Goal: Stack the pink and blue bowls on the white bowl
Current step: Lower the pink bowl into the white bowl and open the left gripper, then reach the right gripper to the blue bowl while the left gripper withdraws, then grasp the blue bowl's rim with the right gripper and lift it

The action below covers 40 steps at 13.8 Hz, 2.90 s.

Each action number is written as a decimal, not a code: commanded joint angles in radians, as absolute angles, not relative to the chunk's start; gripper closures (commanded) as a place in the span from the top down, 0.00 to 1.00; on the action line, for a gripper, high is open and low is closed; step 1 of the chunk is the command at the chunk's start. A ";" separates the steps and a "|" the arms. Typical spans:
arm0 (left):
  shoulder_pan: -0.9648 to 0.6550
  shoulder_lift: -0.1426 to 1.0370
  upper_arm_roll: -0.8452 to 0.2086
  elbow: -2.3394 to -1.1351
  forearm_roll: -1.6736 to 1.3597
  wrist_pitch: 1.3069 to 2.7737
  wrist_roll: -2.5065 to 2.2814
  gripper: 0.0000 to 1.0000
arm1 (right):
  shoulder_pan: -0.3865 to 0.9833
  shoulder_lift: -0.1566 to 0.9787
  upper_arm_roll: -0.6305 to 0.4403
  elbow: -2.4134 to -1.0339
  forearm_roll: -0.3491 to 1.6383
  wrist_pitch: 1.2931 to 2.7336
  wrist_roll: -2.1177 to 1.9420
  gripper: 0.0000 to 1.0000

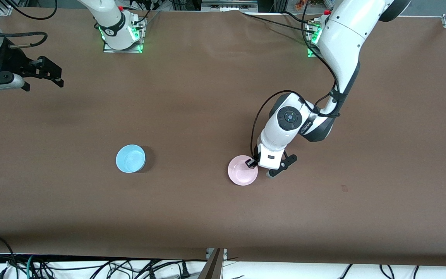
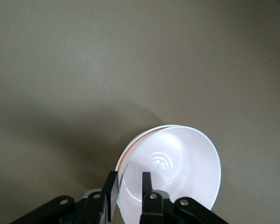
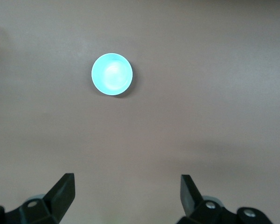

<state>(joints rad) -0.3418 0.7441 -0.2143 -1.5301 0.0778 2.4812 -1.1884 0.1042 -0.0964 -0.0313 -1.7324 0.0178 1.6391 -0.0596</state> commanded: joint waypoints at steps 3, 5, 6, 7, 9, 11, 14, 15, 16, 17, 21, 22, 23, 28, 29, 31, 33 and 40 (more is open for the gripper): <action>-0.345 0.733 -0.207 -1.500 0.110 2.464 -1.212 0.26 | 0.100 -0.075 -0.031 -1.704 0.021 1.621 -0.063 1.00; -0.339 0.726 -0.207 -1.496 0.112 2.450 -1.210 0.26 | 0.100 -0.014 -0.031 -1.694 0.017 1.623 -0.078 1.00; -0.337 0.724 -0.207 -1.482 0.112 2.419 -1.207 0.26 | 0.104 0.004 -0.031 -1.681 0.011 1.621 -0.078 1.00; -0.334 0.718 -0.209 -1.451 0.113 2.369 -1.206 0.26 | 0.106 0.032 -0.029 -1.681 0.011 1.621 -0.080 1.00; -0.325 0.707 -0.210 -1.379 0.115 2.234 -1.192 0.26 | 0.106 0.116 -0.029 -1.674 0.024 1.621 -0.078 1.00; -0.319 0.707 -0.210 -1.323 0.109 2.163 -1.166 0.26 | 0.100 0.143 -0.031 -1.666 0.023 1.629 -0.080 1.00; -0.285 0.687 -0.215 -1.316 0.101 2.137 -1.096 0.26 | 0.100 0.247 -0.029 -1.672 0.021 1.725 -0.103 1.00; -0.270 0.681 -0.218 -1.315 0.100 2.110 -1.059 0.26 | 0.109 0.267 -0.029 -1.686 0.021 1.783 -0.103 1.00; -0.252 0.667 -0.221 -1.315 0.097 2.086 -1.030 0.26 | 0.113 0.297 -0.026 -1.701 0.023 1.846 -0.101 1.00; -0.236 0.664 -0.224 -1.315 0.097 2.073 -0.997 0.26 | 0.115 0.348 -0.022 -1.724 0.023 1.930 -0.101 1.00; -0.174 0.626 -0.222 -1.315 0.051 2.007 -0.849 0.26 | 0.118 0.461 -0.018 -1.832 0.025 2.213 -0.103 0.99; -0.155 0.618 -0.224 -1.315 0.045 1.987 -0.815 0.26 | 0.115 0.478 -0.017 -1.825 0.028 2.226 -0.101 0.98; -0.143 0.611 -0.224 -1.315 0.043 1.971 -0.784 0.26 | 0.117 0.492 -0.008 -1.822 0.046 2.239 -0.103 0.95; -0.074 0.584 -0.224 -1.315 0.023 1.930 -0.649 0.27 | 0.133 0.583 0.002 -1.758 0.095 2.310 -0.103 0.87; -0.066 0.584 -0.224 -1.313 0.023 1.915 -0.626 0.27 | 0.133 0.597 0.002 -1.756 0.098 2.331 -0.104 0.86; -0.039 0.583 -0.225 -1.313 0.021 1.904 -0.569 0.27 | 0.123 0.621 0.002 -1.758 0.098 2.355 -0.148 0.78; -0.020 0.571 -0.224 -1.313 0.011 1.899 -0.525 0.27 | 0.095 0.624 0.002 -1.756 0.104 2.353 -0.195 0.68; 0.024 0.558 -0.222 -1.313 0.002 1.878 -0.428 0.28 | 0.110 0.621 0.003 -1.747 0.158 2.341 -0.181 0.40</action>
<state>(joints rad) 0.0024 0.5799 -0.2133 -1.3074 0.0226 1.9006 -0.4782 0.1105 0.6178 0.0002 -1.7534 0.1391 2.3506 -0.1685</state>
